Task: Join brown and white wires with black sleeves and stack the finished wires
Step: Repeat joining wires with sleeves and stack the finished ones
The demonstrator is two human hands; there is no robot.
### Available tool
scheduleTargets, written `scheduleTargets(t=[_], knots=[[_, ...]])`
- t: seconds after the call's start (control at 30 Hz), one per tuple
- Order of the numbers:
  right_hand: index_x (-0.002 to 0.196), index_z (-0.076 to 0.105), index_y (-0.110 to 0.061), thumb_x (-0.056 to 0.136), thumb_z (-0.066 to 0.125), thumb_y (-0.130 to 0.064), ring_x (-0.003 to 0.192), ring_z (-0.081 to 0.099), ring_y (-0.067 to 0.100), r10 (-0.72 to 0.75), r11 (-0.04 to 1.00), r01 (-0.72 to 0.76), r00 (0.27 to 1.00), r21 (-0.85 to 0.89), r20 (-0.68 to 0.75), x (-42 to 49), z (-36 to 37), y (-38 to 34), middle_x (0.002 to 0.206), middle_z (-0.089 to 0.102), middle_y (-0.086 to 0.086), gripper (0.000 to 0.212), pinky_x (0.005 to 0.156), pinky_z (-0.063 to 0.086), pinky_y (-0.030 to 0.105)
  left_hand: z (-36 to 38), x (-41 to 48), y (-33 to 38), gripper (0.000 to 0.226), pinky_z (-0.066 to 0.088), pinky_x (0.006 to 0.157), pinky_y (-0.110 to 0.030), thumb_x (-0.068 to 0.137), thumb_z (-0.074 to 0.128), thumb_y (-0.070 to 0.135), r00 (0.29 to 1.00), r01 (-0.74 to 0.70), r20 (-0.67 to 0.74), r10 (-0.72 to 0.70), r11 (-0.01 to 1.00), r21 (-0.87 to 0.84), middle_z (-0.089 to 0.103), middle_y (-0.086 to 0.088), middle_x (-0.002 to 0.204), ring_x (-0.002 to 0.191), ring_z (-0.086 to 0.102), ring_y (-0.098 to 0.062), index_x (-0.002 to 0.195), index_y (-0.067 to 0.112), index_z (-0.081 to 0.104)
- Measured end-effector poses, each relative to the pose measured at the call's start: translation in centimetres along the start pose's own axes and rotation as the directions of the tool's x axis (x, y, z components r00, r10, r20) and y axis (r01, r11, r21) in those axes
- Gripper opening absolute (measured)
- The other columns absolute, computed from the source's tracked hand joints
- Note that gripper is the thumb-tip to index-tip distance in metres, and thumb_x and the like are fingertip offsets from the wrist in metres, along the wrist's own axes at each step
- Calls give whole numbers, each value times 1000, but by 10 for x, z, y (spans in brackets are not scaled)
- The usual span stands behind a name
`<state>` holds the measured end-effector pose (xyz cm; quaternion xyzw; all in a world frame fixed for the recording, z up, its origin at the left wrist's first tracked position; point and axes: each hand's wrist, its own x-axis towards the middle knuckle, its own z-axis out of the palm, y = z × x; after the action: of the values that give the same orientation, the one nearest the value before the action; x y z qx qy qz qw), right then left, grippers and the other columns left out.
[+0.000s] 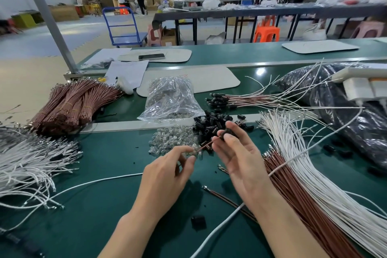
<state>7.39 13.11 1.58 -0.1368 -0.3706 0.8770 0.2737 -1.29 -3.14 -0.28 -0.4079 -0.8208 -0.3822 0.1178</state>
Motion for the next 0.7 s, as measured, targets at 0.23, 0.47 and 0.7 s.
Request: scheduleTargets(t=[0.23,0.47,0.7], knots=[[109,76,-23,86,68,-11,93,73,21,68,985,-57,996,-164,63,-2,0,10,105,75,8,27,80,59,30,0,-1,2,16,51,67,-29,100,54,42,999,-24,-36,23,998,-50,60,22,80,70,58,-8,103,31,65],[104,77,-21,96,58,1,99,72,25,45,980,-25,994,-197,96,-3,5,17,105,75,11,30,86,58,32,1,-2,2,12,49,67,-23,95,56,43,1000,15,-2,-15,996,-86,60,20,77,70,60,-8,107,41,57],[112,70,-14,98,53,2,92,73,24,119,985,-109,990,-132,71,0,2,15,102,74,11,28,80,59,30,3,-3,-1,8,50,68,-22,96,58,39,1000,0,-8,-1,991,-136,63,24,91,75,62,-5,101,35,64]])
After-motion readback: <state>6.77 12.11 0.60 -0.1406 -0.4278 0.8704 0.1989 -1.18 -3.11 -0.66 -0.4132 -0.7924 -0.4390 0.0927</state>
